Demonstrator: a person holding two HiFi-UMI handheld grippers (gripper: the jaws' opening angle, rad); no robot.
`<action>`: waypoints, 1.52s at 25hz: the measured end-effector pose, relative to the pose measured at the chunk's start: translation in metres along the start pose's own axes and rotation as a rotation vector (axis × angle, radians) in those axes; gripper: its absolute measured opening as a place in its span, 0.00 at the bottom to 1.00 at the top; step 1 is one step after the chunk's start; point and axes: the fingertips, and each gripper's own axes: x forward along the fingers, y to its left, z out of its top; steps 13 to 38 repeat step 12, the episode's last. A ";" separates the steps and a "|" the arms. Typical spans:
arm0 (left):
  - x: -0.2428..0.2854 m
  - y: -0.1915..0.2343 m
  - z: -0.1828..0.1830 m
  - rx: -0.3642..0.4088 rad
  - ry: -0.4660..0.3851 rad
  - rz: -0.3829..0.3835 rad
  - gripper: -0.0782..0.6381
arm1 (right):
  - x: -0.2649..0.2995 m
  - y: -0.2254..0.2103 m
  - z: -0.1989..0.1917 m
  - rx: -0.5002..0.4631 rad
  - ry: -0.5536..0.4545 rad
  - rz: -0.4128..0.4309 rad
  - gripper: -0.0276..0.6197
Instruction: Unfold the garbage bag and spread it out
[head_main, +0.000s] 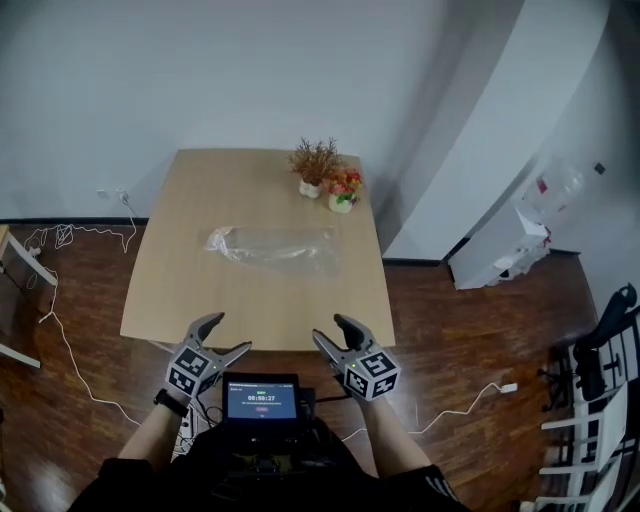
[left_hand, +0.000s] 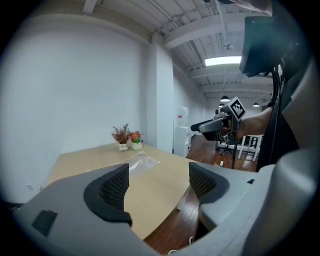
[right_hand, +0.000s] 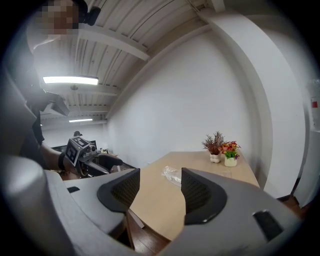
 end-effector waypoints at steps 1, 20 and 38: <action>-0.002 0.001 -0.001 0.002 -0.001 0.000 0.64 | -0.002 0.002 0.000 -0.004 -0.003 -0.002 0.47; -0.017 0.006 -0.010 0.014 -0.008 -0.003 0.64 | -0.014 0.011 0.000 -0.029 -0.006 -0.039 0.47; -0.017 0.006 -0.010 0.014 -0.008 -0.003 0.64 | -0.014 0.011 0.000 -0.029 -0.006 -0.039 0.47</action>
